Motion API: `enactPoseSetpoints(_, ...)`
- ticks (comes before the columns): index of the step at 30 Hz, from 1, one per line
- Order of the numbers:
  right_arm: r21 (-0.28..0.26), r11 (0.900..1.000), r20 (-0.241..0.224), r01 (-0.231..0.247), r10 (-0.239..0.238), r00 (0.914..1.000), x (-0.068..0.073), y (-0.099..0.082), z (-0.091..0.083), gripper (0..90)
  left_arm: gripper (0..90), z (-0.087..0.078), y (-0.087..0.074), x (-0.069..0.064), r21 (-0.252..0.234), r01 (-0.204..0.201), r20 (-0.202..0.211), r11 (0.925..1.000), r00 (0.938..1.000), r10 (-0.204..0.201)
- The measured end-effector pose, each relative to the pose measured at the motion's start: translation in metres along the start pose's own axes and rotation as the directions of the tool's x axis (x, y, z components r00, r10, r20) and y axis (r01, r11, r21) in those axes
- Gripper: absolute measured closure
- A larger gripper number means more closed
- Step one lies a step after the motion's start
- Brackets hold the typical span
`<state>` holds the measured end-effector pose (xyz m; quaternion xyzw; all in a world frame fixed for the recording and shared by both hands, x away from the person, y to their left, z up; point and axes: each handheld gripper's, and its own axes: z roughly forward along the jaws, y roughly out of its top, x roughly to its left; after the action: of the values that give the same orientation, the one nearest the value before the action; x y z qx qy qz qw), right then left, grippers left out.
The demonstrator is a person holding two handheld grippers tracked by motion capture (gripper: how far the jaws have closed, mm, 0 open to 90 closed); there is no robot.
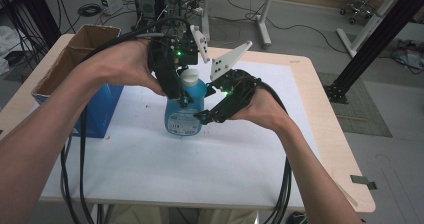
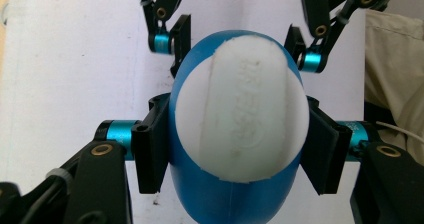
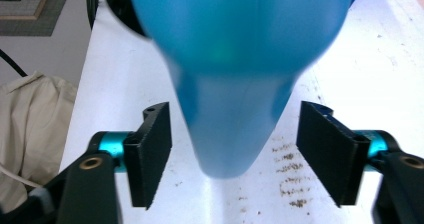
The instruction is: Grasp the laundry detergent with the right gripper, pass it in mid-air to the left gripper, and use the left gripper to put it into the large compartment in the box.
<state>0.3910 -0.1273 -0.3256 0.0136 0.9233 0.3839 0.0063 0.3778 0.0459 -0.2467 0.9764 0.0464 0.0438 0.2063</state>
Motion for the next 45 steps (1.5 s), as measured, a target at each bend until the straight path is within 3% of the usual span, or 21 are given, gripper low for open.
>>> enactPoseSetpoints(8, 0.057, 0.9980, 0.022, -0.027, 0.025, 0.9994, 0.003, -0.009, -0.011, 22.5, 38.2, -0.013, -0.004, 0.004, 0.025, 0.024, -0.014, 0.9994, 0.9996, -0.024)
enactPoseSetpoints(9, 0.069, 0.9972, 0.016, -0.027, 0.026, 0.9995, 0.004, -0.011, -0.012, 22.5, 38.2, -0.016, -0.004, 0.005, 0.028, 0.029, -0.016, 0.9992, 0.9995, -0.028)
enactPoseSetpoints(11, 0.120, 0.9924, 0.048, -0.030, 0.025, 0.9985, 0.007, -0.014, -0.016, 21.5, 38.2, -0.021, -0.006, 0.006, 0.029, 0.042, -0.022, 0.9987, 0.9989, -0.041)
enactPoseSetpoints(14, 0.202, 0.9783, 0.107, -0.046, 0.024, 0.9940, 0.010, -0.021, -0.022, 21.4, 38.2, -0.030, -0.007, 0.008, 0.050, 0.061, -0.034, 0.9969, 0.9977, -0.060)
enactPoseSetpoints(15, 0.230, 0.9725, 0.127, -0.034, 0.004, 0.9919, 0.011, -0.024, -0.024, 21.4, 38.2, -0.033, -0.007, 0.009, 0.054, 0.068, -0.037, 0.9962, 0.9971, -0.066)
enactPoseSetpoints(16, 0.265, 0.9632, 0.154, -0.047, 0.006, 0.9881, 0.012, -0.026, -0.026, 21.4, 38.2, -0.038, -0.008, 0.011, 0.060, 0.076, -0.038, 0.9953, 0.9965, -0.074)
enactPoseSetpoints(17, 0.298, 0.9530, 0.181, -0.054, -0.001, 0.9835, 0.014, -0.030, -0.028, 16.7, 38.2, -0.041, -0.008, 0.012, 0.065, 0.077, -0.038, 0.9949, 0.9964, -0.075)
enactPoseSetpoints(19, 0.320, 0.9446, 0.209, -0.073, 0.005, 0.9778, 0.015, -0.033, -0.032, 13.2, 38.2, -0.050, -0.008, 0.015, 0.071, 0.092, -0.038, 0.9931, 0.9952, -0.090)
enactPoseSetpoints(25, 0.321, 0.9403, 0.266, -0.114, 0.026, 0.9635, 0.018, -0.040, -0.052, 13.1, 38.1, -0.080, -0.013, 0.021, 0.068, 0.146, -0.065, 0.9869, 0.9878, -0.142)
enactPoseSetpoints(34, 0.355, 0.9226, 0.313, -0.151, 0.035, 0.9490, 0.022, -0.053, -0.074, 13.1, 38.1, -0.126, -0.021, 0.040, 0.090, 0.204, -0.090, 0.9747, 0.9763, -0.196)
enactPoseSetpoints(38, 0.350, 0.9170, 0.342, -0.191, 0.065, 0.9373, 0.022, -0.064, -0.082, 13.2, 38.1, -0.149, -0.025, 0.046, 0.104, 0.231, -0.139, 0.9674, 0.9665, -0.216)
enactPoseSetpoints(40, 0.351, 0.9158, 0.345, -0.196, 0.068, 0.9362, 0.021, -0.066, -0.083, 13.2, 38.1, -0.159, -0.029, 0.050, 0.108, 0.243, -0.152, 0.9639, 0.9622, -0.226)
enactPoseSetpoints(41, 0.354, 0.9133, 0.350, -0.201, 0.070, 0.9342, 0.021, -0.069, -0.084, 13.1, 38.2, -0.168, -0.034, 0.052, 0.101, 0.259, -0.161, 0.9607, 0.9570, -0.241)
enactPoseSetpoints(45, 0.358, 0.9118, 0.350, -0.201, 0.069, 0.9342, 0.021, -0.072, -0.084, 13.2, 38.2, -0.178, -0.042, 0.055, 0.097, 0.280, -0.165, 0.9550, 0.9508, -0.262)
